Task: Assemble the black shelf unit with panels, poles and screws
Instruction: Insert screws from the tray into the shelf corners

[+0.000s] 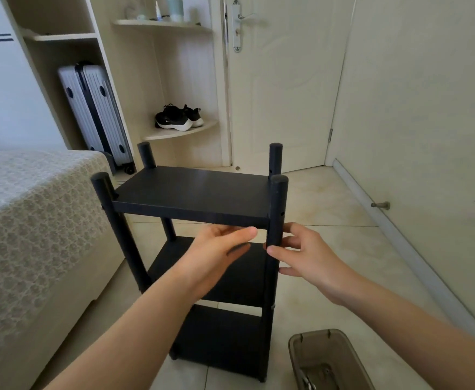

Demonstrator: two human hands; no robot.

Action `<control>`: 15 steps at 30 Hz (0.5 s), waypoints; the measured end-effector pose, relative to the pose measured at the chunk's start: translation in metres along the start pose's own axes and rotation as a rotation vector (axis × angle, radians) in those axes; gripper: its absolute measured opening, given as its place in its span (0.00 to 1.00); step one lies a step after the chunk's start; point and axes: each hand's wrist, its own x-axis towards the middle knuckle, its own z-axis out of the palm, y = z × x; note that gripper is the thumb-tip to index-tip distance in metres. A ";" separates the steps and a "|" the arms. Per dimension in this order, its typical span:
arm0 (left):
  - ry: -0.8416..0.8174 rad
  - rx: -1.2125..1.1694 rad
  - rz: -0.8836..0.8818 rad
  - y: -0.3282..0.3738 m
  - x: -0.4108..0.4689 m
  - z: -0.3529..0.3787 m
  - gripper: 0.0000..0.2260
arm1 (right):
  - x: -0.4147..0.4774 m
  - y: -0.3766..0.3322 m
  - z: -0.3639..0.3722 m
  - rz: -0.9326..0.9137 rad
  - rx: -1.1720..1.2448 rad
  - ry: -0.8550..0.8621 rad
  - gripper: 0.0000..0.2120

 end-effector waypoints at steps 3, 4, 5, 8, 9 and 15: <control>-0.097 0.038 0.030 -0.006 0.008 0.007 0.19 | -0.004 -0.001 -0.002 0.007 0.038 0.030 0.17; -0.093 0.034 0.034 -0.006 0.010 0.008 0.20 | -0.004 -0.001 -0.002 0.008 0.045 0.049 0.18; -0.073 0.036 0.036 -0.006 0.011 0.009 0.22 | -0.005 -0.001 -0.003 0.004 0.043 0.073 0.18; -0.024 0.052 0.045 -0.005 0.014 0.012 0.23 | -0.005 -0.001 -0.004 -0.037 -0.024 0.118 0.13; -0.018 0.049 0.045 -0.005 0.014 0.013 0.23 | -0.005 -0.002 -0.004 -0.049 -0.058 0.119 0.11; 0.002 -0.031 0.116 -0.004 0.017 0.019 0.16 | 0.001 -0.002 -0.003 -0.082 -0.111 0.115 0.09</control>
